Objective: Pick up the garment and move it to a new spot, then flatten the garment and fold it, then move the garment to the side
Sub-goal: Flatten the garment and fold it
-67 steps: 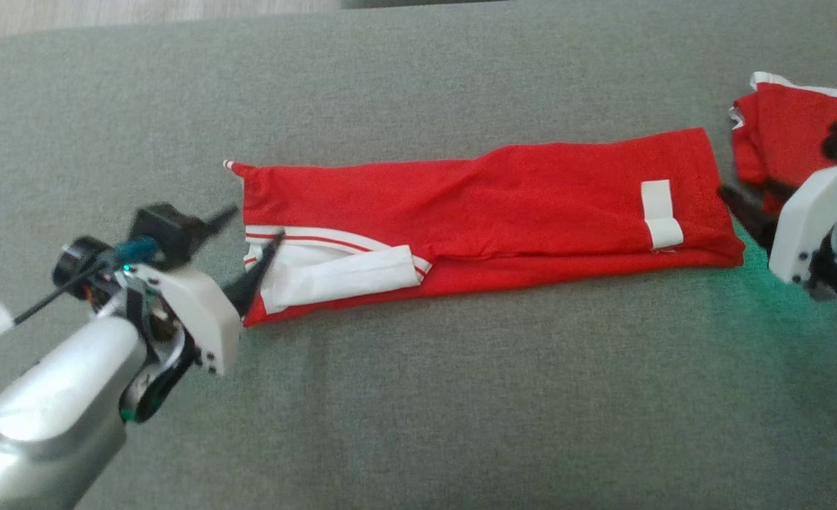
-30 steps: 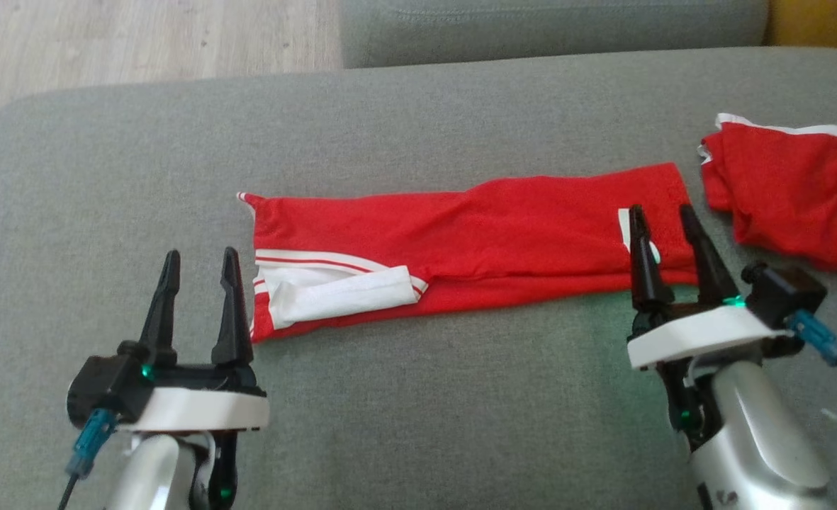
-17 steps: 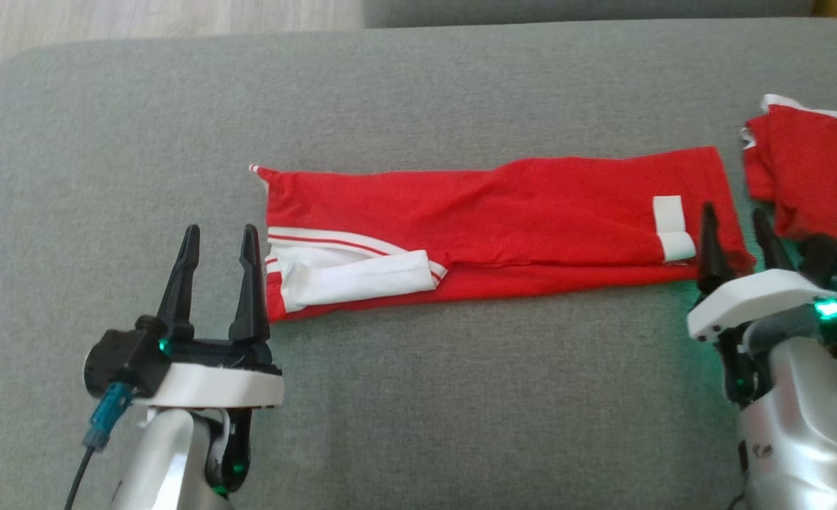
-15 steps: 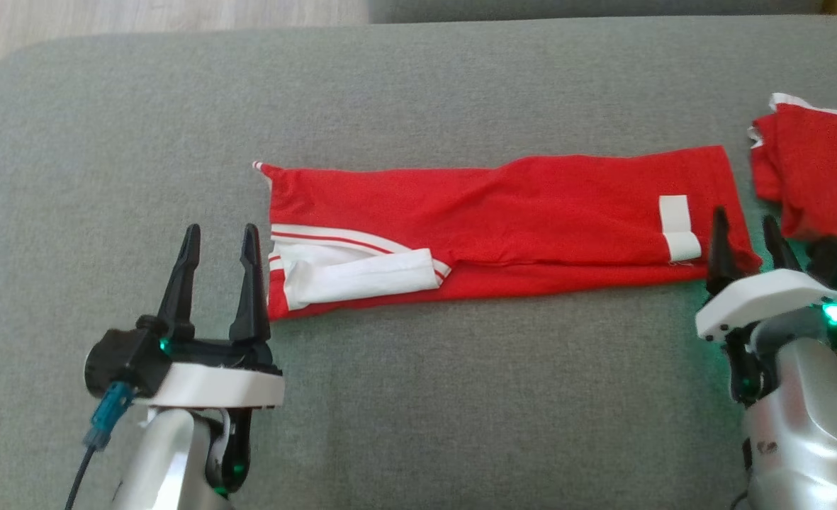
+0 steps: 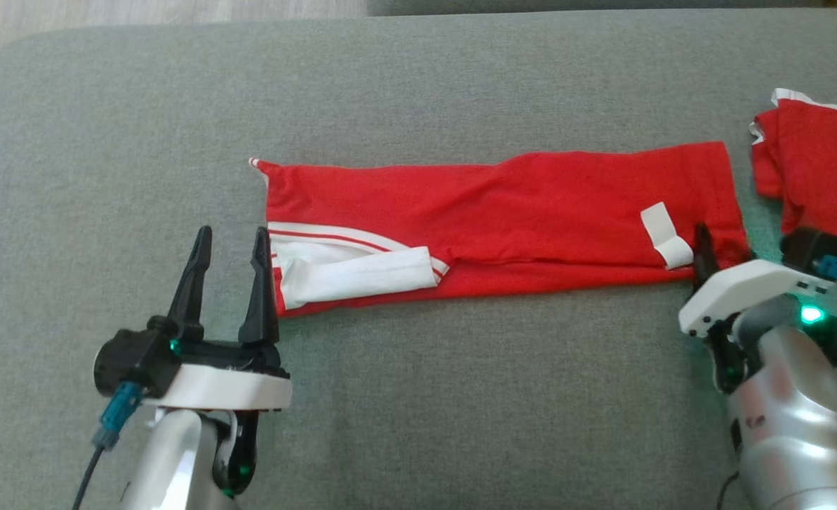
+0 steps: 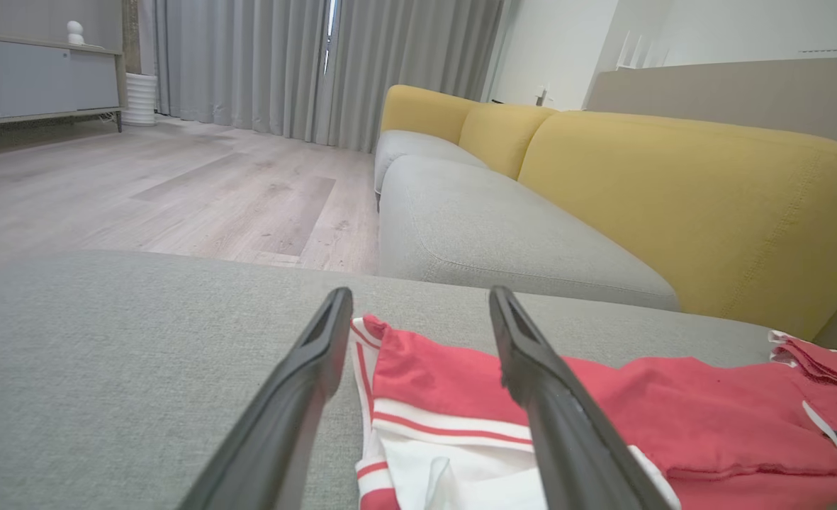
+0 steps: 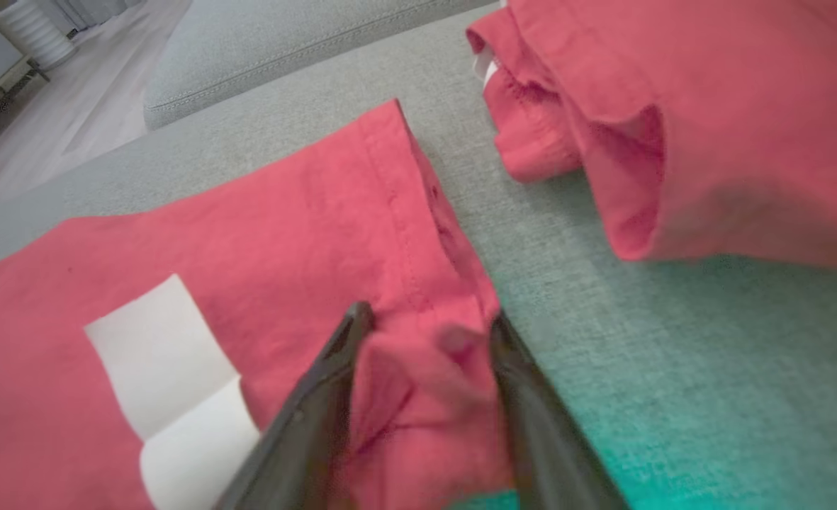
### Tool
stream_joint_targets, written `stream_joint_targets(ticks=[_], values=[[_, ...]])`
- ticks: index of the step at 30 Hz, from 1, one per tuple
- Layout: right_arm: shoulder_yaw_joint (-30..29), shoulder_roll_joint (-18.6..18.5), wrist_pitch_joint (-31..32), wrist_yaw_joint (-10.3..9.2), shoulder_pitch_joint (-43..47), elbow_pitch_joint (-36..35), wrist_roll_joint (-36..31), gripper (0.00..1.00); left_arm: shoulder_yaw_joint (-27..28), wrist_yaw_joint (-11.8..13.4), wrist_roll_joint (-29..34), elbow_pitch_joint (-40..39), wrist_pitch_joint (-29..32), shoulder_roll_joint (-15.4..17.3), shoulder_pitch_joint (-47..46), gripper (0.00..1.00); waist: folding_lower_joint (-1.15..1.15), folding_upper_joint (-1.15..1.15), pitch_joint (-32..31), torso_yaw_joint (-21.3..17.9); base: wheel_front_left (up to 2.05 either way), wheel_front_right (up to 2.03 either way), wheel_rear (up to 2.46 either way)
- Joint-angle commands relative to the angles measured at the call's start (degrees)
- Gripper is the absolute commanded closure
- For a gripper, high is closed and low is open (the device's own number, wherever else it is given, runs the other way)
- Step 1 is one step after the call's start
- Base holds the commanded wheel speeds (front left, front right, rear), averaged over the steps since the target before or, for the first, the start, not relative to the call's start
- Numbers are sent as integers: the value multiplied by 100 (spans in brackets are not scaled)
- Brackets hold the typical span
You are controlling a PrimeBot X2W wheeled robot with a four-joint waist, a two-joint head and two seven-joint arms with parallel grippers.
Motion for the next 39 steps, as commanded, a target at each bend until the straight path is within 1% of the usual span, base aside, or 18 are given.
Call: stream_joint_targets(ticks=[1,4,7,10,14,17,19,22,26,29,30,33,35,39], values=[[268,136,21,-5,12,99,51,100,240,-6,59,-150,-29,29,-238,0,0,0,-18,-25,0,0,0],[293,136,-255,-5,-83,99,59,100,263,-15,80,-130,-29,23,-230,0,0,0,-70,-92,0,0,0],[85,125,-462,-5,-120,-11,-161,100,287,-21,94,-123,-29,18,-210,0,0,0,-133,-148,0,0,0],[-131,-13,-563,-5,-122,-231,-343,100,298,-26,101,-129,-29,12,-192,0,0,0,-188,-183,0,0,0],[-430,-238,-516,-5,-63,-606,-449,100,335,-30,96,-137,-29,6,-155,0,0,0,-260,-217,0,0,0],[-516,-304,-376,-5,9,-887,-462,100,350,-32,93,-146,-29,0,-125,0,0,0,-292,-227,0,0,0],[-527,-289,-277,-5,59,-1070,-453,100,348,-33,87,-146,-29,-4,-113,0,0,0,-315,-222,0,0,0],[-389,-152,-105,-5,139,-1477,-363,100,324,-34,69,-132,-29,-12,-112,0,0,0,-363,-182,0,0,0],[-53,5,73,-5,194,-1909,-218,100,348,-35,49,-129,-29,-16,-91,0,0,0,-449,-122,0,0,0],[371,93,242,-5,232,-2243,-58,100,373,-36,45,-114,-29,-19,-60,0,0,0,-523,-72,0,0,0],[371,93,242,-5,232,-2243,-58,100,373,-36,45,-114,-29,-19,-60,0,0,0,-523,-72,0,0,0],[932,129,442,-5,297,-2537,189,100,371,-37,36,-118,-29,-21,-43,0,0,0,-579,9,0,0,0],[1437,133,560,-5,346,-2668,596,100,347,-37,20,-116,-29,-22,-42,0,0,0,-602,82,0,0,0],[2262,135,652,-5,374,-2746,1067,100,281,-37,-25,-118,-29,-24,-40,0,0,0,-595,238,0,0,0]])
